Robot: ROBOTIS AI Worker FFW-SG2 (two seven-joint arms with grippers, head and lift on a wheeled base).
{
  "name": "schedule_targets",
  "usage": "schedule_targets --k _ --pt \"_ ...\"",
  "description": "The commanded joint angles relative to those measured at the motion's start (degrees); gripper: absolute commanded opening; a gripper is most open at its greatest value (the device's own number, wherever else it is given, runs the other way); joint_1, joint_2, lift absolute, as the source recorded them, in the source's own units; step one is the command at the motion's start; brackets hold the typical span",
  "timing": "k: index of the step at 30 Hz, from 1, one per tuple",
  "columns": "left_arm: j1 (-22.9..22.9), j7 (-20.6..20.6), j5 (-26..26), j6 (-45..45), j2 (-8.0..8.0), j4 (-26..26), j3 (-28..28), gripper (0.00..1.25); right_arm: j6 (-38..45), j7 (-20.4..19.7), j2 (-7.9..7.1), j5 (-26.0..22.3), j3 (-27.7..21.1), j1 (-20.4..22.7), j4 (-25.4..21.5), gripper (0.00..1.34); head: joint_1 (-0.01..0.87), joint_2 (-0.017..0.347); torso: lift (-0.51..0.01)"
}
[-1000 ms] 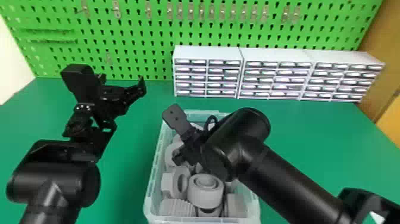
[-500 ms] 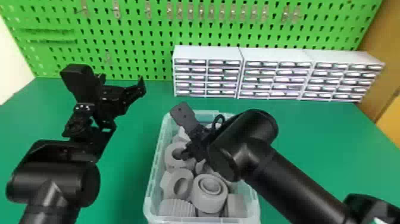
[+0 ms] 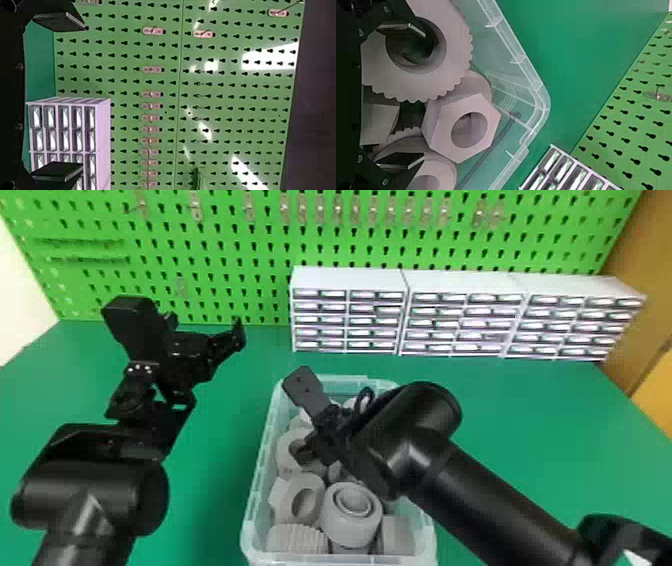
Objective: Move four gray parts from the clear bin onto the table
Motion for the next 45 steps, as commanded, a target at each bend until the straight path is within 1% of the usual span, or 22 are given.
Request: schedule_targets --k 1,6,17,23,27,38,40,42,43,44,45 --pt "-0.1 0.0 0.1 0.0 0.0 0.0 0.0 1.19 -0.8 0.3 0.04 1.1 0.6 -0.4 1.2 1.12 0.686 0.026 -0.05" --pt "-0.1 0.0 0.1 0.0 0.0 0.0 0.0 1.19 -0.7 0.3 0.13 1.8 0.4 -0.4 1.7 1.12 0.686 0.026 -0.05" --pt "-0.2 0.0 0.2 0.0 0.0 0.0 0.0 1.19 -1.8 0.3 0.22 1.9 0.1 0.0 4.8 1.12 0.686 0.026 -0.05" --pt "-0.2 0.0 0.2 0.0 0.0 0.0 -0.1 1.19 -2.4 0.3 0.3 1.9 0.1 0.1 5.4 1.12 0.686 0.026 -0.05" --pt "-0.2 0.0 0.2 0.0 0.0 0.0 -0.1 1.19 -2.7 0.3 0.3 1.0 0.2 0.1 6.1 1.12 0.686 0.026 -0.05" --pt "-0.2 0.0 0.2 0.0 0.0 0.0 -0.1 1.18 -3.0 0.5 0.39 0.9 0.4 -0.1 6.1 1.1 0.686 0.026 -0.05" --pt "-0.2 0.0 0.1 0.0 0.0 0.0 -0.1 1.18 -3.0 0.5 0.3 0.9 0.4 0.0 6.1 1.05 0.686 0.026 -0.05" --pt "-0.2 0.0 0.2 0.0 0.0 0.0 -0.1 1.18 -3.0 0.6 0.39 0.9 0.5 0.0 6.1 0.93 0.686 0.026 -0.05" --pt "-0.2 0.0 0.2 0.0 0.0 0.0 -0.1 1.18 -3.0 0.7 0.3 0.9 0.5 0.0 6.1 0.85 0.686 0.026 -0.05" --pt "-0.1 0.0 0.1 -0.1 0.0 0.0 -0.1 1.18 -3.0 0.8 0.39 0.9 0.6 0.0 6.0 0.73 0.686 0.026 -0.05" --pt "-0.1 0.0 0.1 0.0 0.0 0.0 -0.1 1.18 -3.0 0.8 0.39 0.9 0.6 -0.1 5.9 0.64 0.686 0.026 -0.05"
